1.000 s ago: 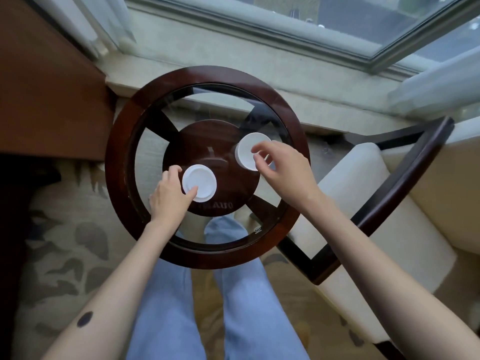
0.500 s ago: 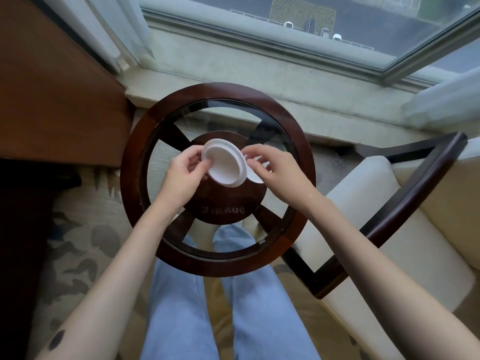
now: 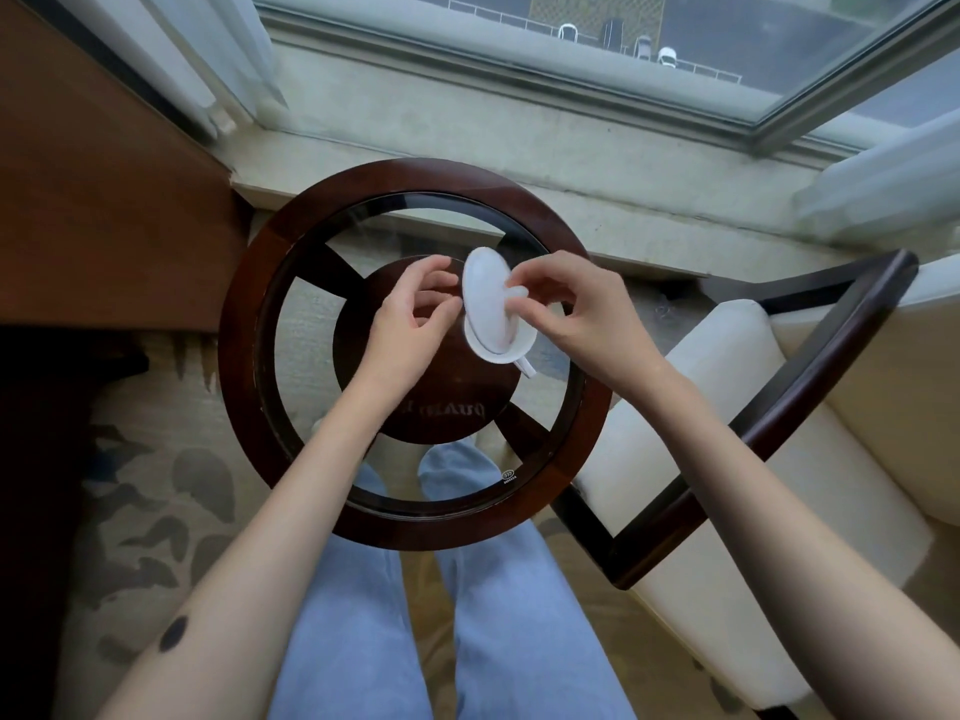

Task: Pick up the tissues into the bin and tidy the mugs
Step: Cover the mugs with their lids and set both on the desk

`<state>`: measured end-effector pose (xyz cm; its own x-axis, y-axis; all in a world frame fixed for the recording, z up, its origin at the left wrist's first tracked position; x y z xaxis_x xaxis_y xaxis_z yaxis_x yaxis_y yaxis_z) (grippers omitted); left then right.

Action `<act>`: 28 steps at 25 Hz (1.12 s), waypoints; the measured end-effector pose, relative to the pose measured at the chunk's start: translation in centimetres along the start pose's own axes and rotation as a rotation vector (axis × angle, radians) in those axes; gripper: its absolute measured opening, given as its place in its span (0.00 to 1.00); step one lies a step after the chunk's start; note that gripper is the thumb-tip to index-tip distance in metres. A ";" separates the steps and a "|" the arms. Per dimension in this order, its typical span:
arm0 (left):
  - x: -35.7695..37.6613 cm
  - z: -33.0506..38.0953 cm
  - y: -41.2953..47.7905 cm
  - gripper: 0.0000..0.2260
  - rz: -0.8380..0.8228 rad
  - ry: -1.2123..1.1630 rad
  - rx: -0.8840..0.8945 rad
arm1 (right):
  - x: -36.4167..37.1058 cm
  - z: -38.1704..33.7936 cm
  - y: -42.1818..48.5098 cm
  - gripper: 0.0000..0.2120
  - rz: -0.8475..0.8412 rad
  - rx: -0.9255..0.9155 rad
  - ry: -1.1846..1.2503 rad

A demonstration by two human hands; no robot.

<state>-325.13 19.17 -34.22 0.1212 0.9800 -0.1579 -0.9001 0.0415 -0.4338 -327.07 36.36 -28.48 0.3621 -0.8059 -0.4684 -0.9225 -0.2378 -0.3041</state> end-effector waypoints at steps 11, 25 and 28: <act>5.4 -7.1 1.4 0.50 -0.223 0.422 -0.017 | 1.4 3.8 -0.1 0.05 -0.017 0.029 -0.433; 3.2 -3.9 0.0 0.38 -0.009 0.239 0.150 | 2.0 1.0 0.1 0.04 -0.028 -0.065 -0.406; 2.4 -2.8 -0.7 0.39 0.073 0.251 0.193 | 2.2 -1.0 0.3 0.04 -0.033 -0.115 -0.402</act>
<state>-323.00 20.92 -36.75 0.1310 0.9043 -0.4064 -0.9700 0.0322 -0.2410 -326.66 33.93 -28.78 0.3940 -0.5267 -0.7532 -0.9102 -0.3372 -0.2403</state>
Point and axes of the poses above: each hand's wrist, its own y-axis towards the middle knuckle, its own x-axis out of the palm, z = x × y, the point moved 4 cm from there along y, towards the middle knuckle, and after that the axes turned 1 degree about -z, right-handed, at the moved point
